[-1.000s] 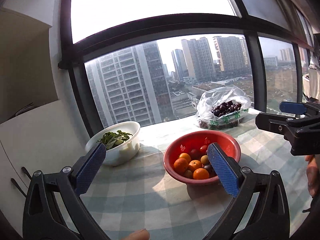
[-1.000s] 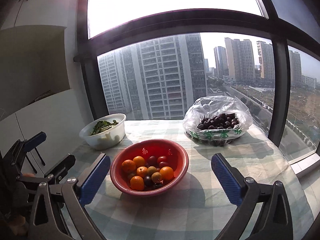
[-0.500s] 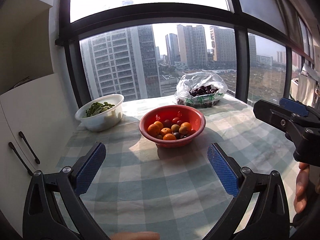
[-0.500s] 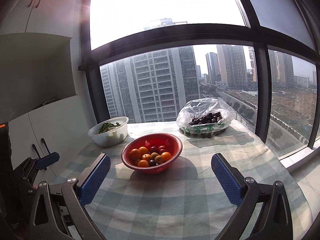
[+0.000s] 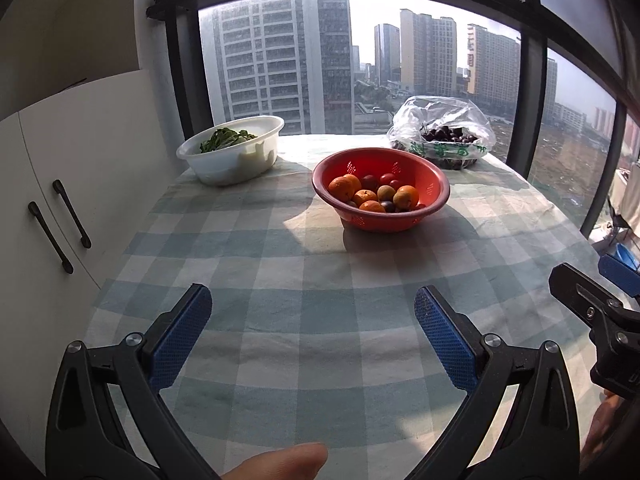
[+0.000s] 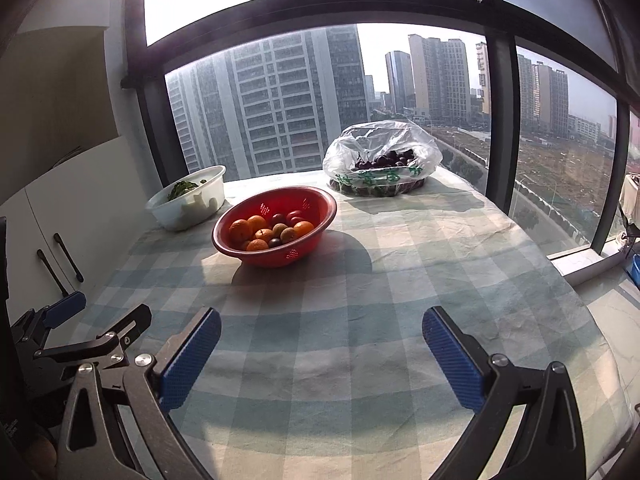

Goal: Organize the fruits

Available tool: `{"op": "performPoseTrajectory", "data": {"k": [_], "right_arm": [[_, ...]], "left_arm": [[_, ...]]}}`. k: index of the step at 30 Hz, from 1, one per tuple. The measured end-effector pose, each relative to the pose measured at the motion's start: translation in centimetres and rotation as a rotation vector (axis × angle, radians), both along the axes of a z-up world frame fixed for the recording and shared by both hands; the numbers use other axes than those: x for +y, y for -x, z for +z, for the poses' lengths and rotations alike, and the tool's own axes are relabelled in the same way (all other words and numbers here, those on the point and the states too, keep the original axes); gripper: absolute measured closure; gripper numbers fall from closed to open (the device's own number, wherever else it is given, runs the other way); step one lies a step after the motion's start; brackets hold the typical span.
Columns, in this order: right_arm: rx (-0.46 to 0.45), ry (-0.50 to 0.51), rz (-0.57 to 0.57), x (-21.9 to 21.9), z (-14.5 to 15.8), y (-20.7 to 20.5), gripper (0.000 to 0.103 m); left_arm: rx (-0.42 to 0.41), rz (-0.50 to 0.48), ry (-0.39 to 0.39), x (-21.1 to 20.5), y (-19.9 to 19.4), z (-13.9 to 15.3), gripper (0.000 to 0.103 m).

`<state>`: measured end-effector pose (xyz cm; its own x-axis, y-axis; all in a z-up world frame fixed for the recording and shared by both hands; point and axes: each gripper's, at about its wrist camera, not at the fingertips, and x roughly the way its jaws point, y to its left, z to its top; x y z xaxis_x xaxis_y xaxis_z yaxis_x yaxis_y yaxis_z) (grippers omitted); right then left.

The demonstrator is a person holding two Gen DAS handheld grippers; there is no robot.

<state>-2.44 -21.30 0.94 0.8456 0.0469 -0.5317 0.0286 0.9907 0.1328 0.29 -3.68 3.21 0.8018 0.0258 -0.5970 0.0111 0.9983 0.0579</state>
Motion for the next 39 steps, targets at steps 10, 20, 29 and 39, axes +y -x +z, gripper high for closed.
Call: {"op": "performPoseTrajectory", "data": {"k": [10, 20, 29, 39], "right_arm": [[0.073, 0.03, 0.03, 1.7, -1.7, -0.3, 0.0], [0.093, 0.039, 0.031, 2.0, -2.1, -0.5, 0.0], [0.109, 0.043, 0.033, 2.1, -2.3, -0.5, 0.0], [0.122, 0.043, 0.03, 2.3, -2.6, -0.6, 0.0]], "left_arm": [[0.063, 0.01, 0.0, 0.7, -0.7, -2.4, 0.0], [0.081, 0.011, 0.004, 0.8, -1.1, -3.1, 0.0], [0.09, 0.01, 0.003, 0.9, -1.1, -3.5, 0.0], [0.093, 0.011, 0.005, 0.9, -1.0, -3.6, 0.0]]}}
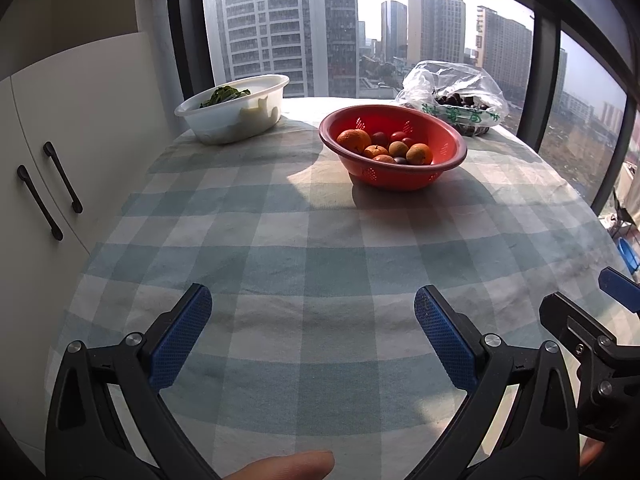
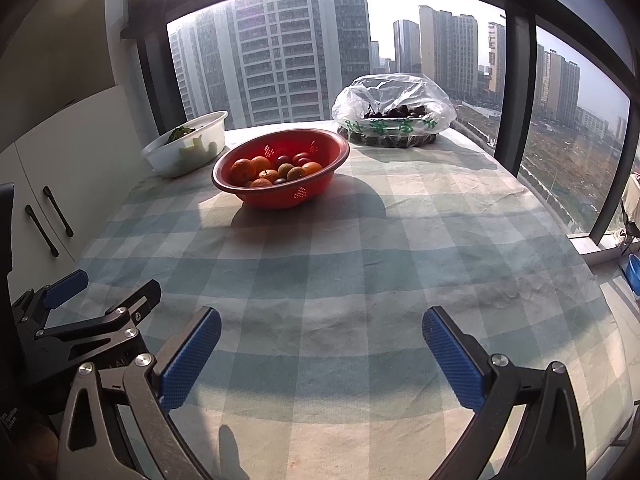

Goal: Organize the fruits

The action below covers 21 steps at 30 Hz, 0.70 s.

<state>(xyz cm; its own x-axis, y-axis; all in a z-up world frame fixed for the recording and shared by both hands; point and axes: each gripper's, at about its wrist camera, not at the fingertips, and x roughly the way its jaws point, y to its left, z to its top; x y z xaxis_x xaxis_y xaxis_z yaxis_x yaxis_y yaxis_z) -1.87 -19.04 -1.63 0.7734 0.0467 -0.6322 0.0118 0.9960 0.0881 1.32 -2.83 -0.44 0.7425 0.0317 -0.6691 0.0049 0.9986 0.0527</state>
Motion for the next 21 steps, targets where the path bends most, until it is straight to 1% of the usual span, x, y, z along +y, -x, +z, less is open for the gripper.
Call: {"op": "performPoseTrajectory", "data": {"k": [21], "right_arm": [[0.008, -0.002, -0.001, 0.07, -0.42, 0.22, 0.0]], "left_arm": [[0.004, -0.002, 0.001, 0.07, 0.17, -0.27, 0.0]]}}
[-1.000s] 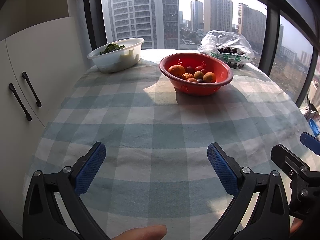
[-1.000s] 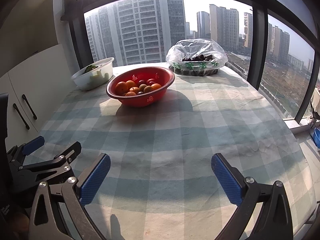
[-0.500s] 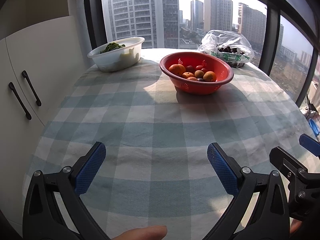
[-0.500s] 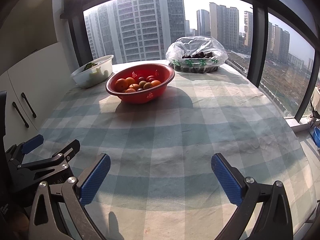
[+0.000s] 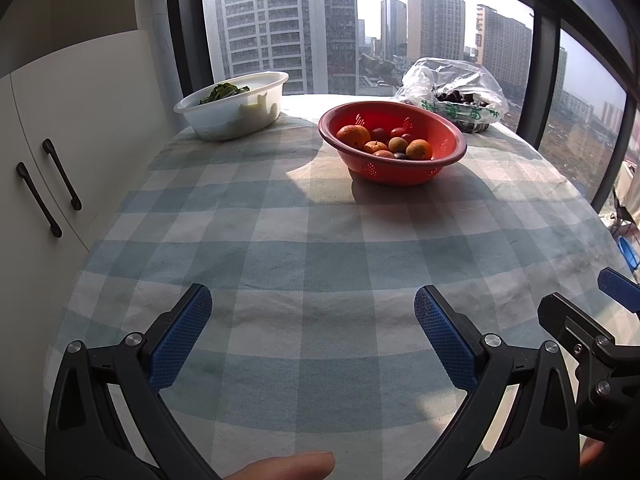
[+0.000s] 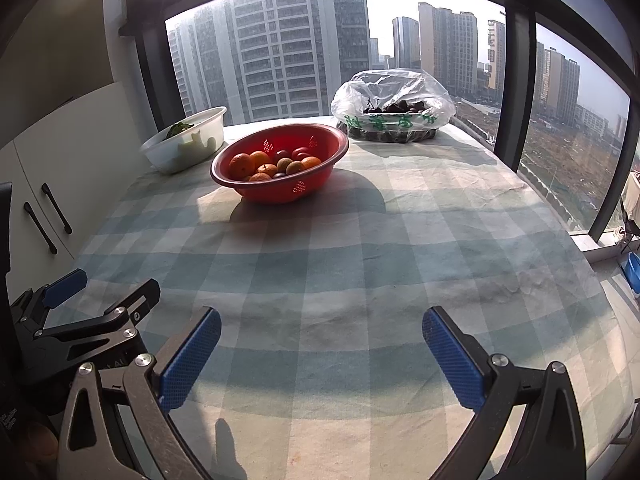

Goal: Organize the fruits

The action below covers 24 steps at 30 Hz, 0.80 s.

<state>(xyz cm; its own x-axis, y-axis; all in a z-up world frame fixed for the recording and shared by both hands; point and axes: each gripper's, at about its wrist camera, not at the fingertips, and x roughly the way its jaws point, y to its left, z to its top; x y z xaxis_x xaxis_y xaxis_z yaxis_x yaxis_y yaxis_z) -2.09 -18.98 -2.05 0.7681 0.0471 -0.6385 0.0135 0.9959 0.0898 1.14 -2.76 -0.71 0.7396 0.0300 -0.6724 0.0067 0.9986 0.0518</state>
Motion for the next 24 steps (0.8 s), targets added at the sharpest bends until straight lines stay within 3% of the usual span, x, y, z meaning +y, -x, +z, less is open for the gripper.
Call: {"op": "performPoseTrajectory", "data": {"k": [24], "right_arm": [[0.008, -0.001, -0.003, 0.09, -0.4, 0.28, 0.0]], "left_arm": [[0.003, -0.006, 0.003, 0.11, 0.24, -0.42, 0.0]]}}
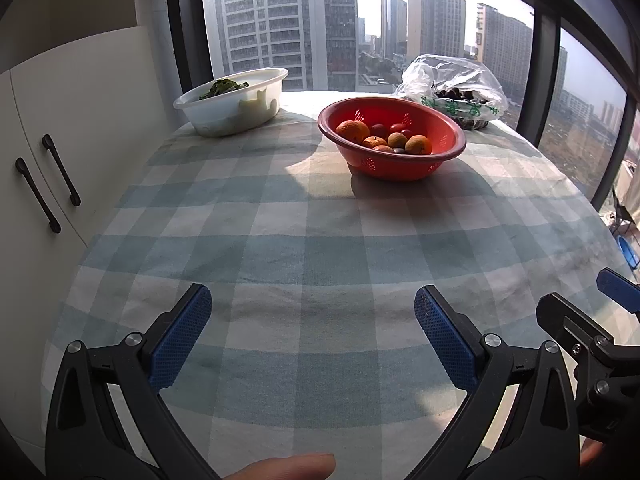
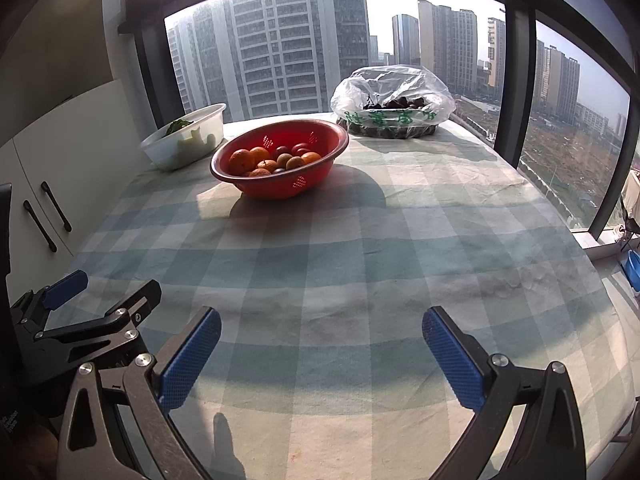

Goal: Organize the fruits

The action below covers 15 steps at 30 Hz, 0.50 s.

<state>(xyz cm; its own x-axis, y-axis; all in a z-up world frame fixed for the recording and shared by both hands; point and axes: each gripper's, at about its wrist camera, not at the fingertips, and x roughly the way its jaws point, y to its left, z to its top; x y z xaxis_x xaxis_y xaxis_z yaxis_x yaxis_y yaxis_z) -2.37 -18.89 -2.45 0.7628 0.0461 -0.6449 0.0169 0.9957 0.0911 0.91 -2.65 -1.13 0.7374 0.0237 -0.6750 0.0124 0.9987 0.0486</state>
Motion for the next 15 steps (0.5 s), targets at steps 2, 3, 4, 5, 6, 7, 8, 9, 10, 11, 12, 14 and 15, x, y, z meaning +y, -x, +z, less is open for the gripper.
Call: {"op": "performPoseTrajectory", "data": {"k": [2, 3, 4, 5, 6, 7, 8, 9, 10, 11, 12, 14, 15], "right_arm": [[0.0, 0.0, -0.001, -0.02, 0.0, -0.01, 0.0], [0.001, 0.0, 0.0, -0.04, 0.0, -0.01, 0.0], [0.002, -0.001, 0.0, -0.05, -0.03, 0.08, 0.0], [0.0, 0.0, 0.0, -0.05, 0.01, -0.01, 0.0], [0.001, 0.001, 0.0, -0.06, 0.0, 0.0, 0.0], [0.001, 0.001, 0.0, -0.07, 0.0, -0.01, 0.0], [0.002, 0.0, -0.001, -0.06, -0.02, -0.06, 0.0], [0.002, 0.0, -0.001, -0.07, -0.02, -0.07, 0.0], [0.003, 0.0, -0.001, -0.07, -0.02, -0.06, 0.0], [0.003, 0.001, -0.001, -0.08, -0.01, -0.09, 0.0], [0.004, 0.001, -0.001, -0.07, -0.06, -0.03, 0.0], [0.005, 0.001, -0.002, -0.07, -0.11, 0.03, 0.0], [0.005, 0.001, -0.001, -0.08, -0.11, 0.03, 0.0]], "left_arm": [[0.001, 0.001, -0.001, 0.01, 0.15, -0.15, 0.0], [0.001, 0.0, 0.0, 0.03, 0.14, -0.17, 0.0], [0.001, 0.0, 0.0, 0.03, 0.13, -0.17, 0.0], [0.001, 0.0, -0.001, 0.02, 0.17, -0.18, 0.0], [0.001, 0.0, 0.0, 0.03, 0.13, -0.16, 0.0], [0.001, 0.0, 0.0, 0.02, 0.21, -0.19, 0.0], [0.001, 0.0, -0.001, 0.02, 0.15, -0.17, 0.0], [0.002, 0.001, -0.001, 0.01, 0.19, -0.19, 0.0], [0.001, 0.001, 0.0, 0.04, 0.11, -0.14, 0.0], [0.001, 0.002, 0.0, 0.03, 0.2, -0.18, 0.0], [0.002, 0.0, 0.0, 0.06, 0.08, -0.13, 0.0], [0.002, 0.0, -0.001, 0.05, 0.11, -0.14, 0.0], [0.003, 0.001, -0.001, 0.09, 0.09, -0.22, 0.0]]}}
